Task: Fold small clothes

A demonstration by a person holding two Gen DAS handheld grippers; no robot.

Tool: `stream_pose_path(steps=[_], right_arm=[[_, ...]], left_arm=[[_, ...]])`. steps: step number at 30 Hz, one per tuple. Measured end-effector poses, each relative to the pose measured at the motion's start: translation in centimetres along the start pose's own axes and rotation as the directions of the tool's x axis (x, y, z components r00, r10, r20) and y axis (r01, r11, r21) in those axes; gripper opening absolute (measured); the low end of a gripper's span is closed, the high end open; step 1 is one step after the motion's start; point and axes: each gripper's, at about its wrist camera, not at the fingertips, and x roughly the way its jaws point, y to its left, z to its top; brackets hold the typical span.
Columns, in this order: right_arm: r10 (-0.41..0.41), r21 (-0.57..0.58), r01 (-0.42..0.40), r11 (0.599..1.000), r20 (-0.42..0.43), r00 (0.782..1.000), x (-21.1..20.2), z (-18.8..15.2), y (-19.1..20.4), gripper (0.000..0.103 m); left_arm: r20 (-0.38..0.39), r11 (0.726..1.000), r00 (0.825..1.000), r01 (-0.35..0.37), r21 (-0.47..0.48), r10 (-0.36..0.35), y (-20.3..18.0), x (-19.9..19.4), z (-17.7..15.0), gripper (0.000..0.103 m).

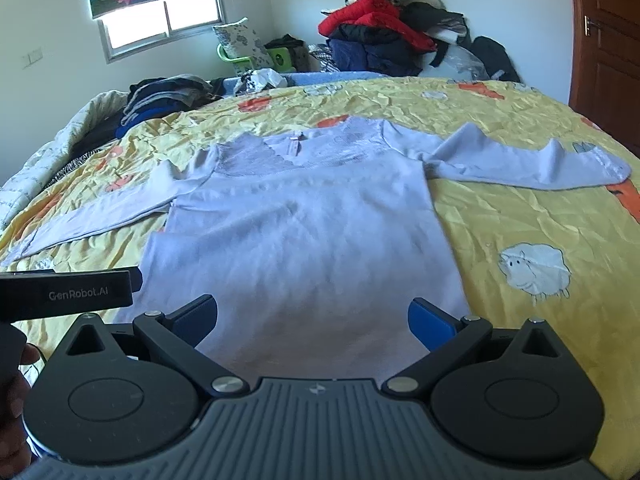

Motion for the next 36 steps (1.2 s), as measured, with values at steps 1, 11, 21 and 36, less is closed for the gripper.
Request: stream_pose_path(steps=[1, 11, 21, 36], right_arm=[[0.0, 0.002, 0.0, 1.0, 0.001, 1.0, 0.0, 0.0, 0.0, 0.103], [0.011, -0.011, -0.011, 1.0, 0.008, 1.0, -0.1, -0.2, 0.5, 0.103], [0.018, -0.015, -0.018, 1.0, 0.012, 1.0, 0.1, -0.3, 0.3, 0.103], [0.084, 0.113, -0.095, 0.989, 0.094, 0.992, 1.3, 2.6, -4.5, 0.1]], left_arm=[[-0.001, 1.0, 1.0, 0.002, 0.0, -0.002, 0.0, 0.0, -0.1, 0.103], [-0.001, 1.0, 1.0, -0.008, -0.02, 0.008, 0.6, 0.1, -0.1, 0.103], [-0.006, 1.0, 1.0, -0.009, -0.01, 0.009, 0.4, 0.2, -0.2, 0.103], [0.038, 0.999, 0.999, 0.027, 0.026, -0.028, -2.0, 1.3, 2.4, 0.103]])
